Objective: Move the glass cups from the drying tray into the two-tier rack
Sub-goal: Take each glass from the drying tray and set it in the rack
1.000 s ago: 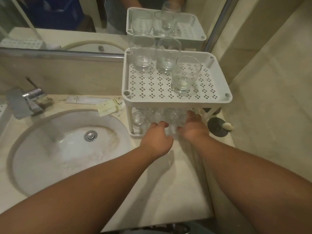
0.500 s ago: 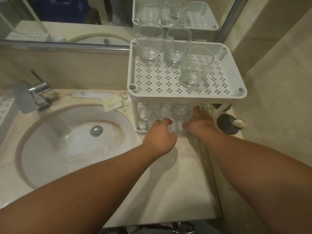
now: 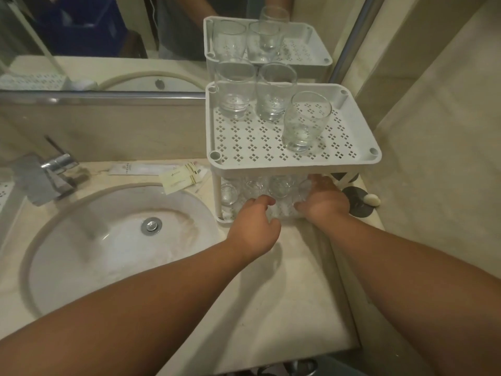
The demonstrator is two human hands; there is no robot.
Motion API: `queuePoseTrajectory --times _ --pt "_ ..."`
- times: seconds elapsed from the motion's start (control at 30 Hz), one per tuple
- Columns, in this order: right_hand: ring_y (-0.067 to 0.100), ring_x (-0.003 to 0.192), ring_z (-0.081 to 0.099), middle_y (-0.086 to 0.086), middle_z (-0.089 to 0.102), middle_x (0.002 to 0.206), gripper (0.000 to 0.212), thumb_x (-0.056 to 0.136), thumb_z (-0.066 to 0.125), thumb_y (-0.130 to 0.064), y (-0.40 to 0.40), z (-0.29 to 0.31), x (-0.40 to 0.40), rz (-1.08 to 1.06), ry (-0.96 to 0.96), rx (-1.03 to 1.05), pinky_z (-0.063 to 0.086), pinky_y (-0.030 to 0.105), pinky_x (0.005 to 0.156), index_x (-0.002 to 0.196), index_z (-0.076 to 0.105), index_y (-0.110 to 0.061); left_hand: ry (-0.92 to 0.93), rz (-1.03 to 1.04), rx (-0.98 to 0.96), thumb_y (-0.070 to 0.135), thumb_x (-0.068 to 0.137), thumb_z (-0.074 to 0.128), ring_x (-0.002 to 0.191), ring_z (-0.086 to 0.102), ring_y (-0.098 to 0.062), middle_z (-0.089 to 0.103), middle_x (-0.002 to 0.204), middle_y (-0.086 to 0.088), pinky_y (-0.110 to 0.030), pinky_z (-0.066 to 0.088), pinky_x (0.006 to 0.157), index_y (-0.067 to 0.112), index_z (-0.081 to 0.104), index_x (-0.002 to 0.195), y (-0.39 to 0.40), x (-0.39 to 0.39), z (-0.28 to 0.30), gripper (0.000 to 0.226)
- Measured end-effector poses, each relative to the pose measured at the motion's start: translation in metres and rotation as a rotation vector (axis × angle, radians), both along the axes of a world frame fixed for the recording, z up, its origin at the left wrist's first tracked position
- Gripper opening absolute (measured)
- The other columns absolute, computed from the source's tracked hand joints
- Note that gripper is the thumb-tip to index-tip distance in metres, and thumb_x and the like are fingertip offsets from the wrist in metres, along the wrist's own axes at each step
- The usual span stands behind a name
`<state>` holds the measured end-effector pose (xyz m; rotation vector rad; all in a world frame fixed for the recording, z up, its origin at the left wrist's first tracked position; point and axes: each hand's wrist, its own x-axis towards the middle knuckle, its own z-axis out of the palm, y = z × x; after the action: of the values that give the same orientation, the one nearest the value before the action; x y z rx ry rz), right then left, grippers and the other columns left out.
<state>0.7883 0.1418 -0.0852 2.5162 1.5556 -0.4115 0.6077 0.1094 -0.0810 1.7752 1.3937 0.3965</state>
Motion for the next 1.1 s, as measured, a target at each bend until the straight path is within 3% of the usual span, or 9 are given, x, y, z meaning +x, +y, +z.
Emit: queuePoseTrajectory --times 0.27,0.43,0.53,0.63,0.77,0.97,1.1 --pt "0.022 0.106 0.062 -0.001 0.051 0.13 0.071 0.07 0.075 -0.045 -0.038 0.035 -0.029 -0.061 0.154 0.308 0.055 0.036 0.077 0.133 0.045 -0.03 -0.042 -0.053 0.045 0.02 0.091 0.058 0.11 0.061 -0.02 0.053 0.137 -0.004 -0.03 0.048 0.096 0.024 0.044 0.143 0.003 -0.014 0.01 0.054" --pt "0.018 0.109 0.059 -0.006 0.051 0.13 0.067 0.07 0.074 -0.047 -0.063 0.061 -0.053 -0.072 0.218 0.421 0.052 0.035 0.078 0.129 0.045 -0.031 -0.13 -0.095 0.116 0.02 0.09 0.063 0.118 0.058 -0.02 0.05 0.141 -0.002 -0.038 0.048 0.102 0.027 0.038 0.148 -0.007 -0.021 0.023 0.064" --pt "0.013 0.108 0.057 -0.01 0.05 0.131 0.067 0.071 0.076 -0.044 -0.08 0.077 -0.066 -0.064 0.229 0.44 0.048 0.031 0.072 0.129 0.044 -0.031 -0.192 -0.134 0.208 0.019 0.092 0.063 0.119 0.055 -0.014 0.048 0.14 0.002 -0.03 0.047 0.099 0.028 0.038 0.148 -0.016 -0.028 0.035 0.062" --pt "0.01 0.094 0.055 -0.011 0.051 0.125 0.066 0.069 0.076 -0.046 -0.093 0.095 -0.077 -0.063 0.226 0.45 0.047 0.03 0.067 0.126 0.043 -0.035 -0.242 -0.194 0.273 0.012 0.092 0.059 0.111 0.054 -0.008 0.048 0.135 0.005 -0.023 0.046 0.091 0.029 0.039 0.146 -0.022 -0.038 0.048 0.06" --pt "0.008 0.094 0.056 -0.014 0.053 0.121 0.065 0.065 0.076 -0.048 -0.104 0.124 -0.089 -0.059 0.235 0.483 0.047 0.03 0.071 0.122 0.045 -0.039 -0.309 -0.272 0.325 0.012 0.089 0.06 0.101 0.051 -0.001 0.046 0.128 0.011 -0.024 0.049 0.085 0.032 0.039 0.145 -0.028 -0.052 0.066 0.062" --pt "0.005 0.09 0.054 -0.018 0.053 0.111 0.065 0.062 0.079 -0.046 -0.106 0.164 -0.107 -0.007 0.273 0.586 0.04 0.025 0.071 0.119 0.047 -0.041 -0.421 -0.273 0.425 0.012 0.087 0.063 0.097 0.055 -0.003 0.047 0.121 0.011 -0.017 0.048 0.084 0.03 0.045 0.141 -0.022 -0.073 0.098 0.059" --pt "-0.004 0.099 0.048 -0.02 0.05 0.112 0.065 0.065 0.08 -0.044 -0.095 0.188 -0.116 0.046 0.299 0.672 0.038 0.022 0.078 0.122 0.049 -0.039 -0.451 -0.224 0.45 0.01 0.087 0.061 0.092 0.058 -0.003 0.046 0.12 0.012 -0.017 0.049 0.086 0.029 0.048 0.139 -0.012 -0.081 0.126 0.057"
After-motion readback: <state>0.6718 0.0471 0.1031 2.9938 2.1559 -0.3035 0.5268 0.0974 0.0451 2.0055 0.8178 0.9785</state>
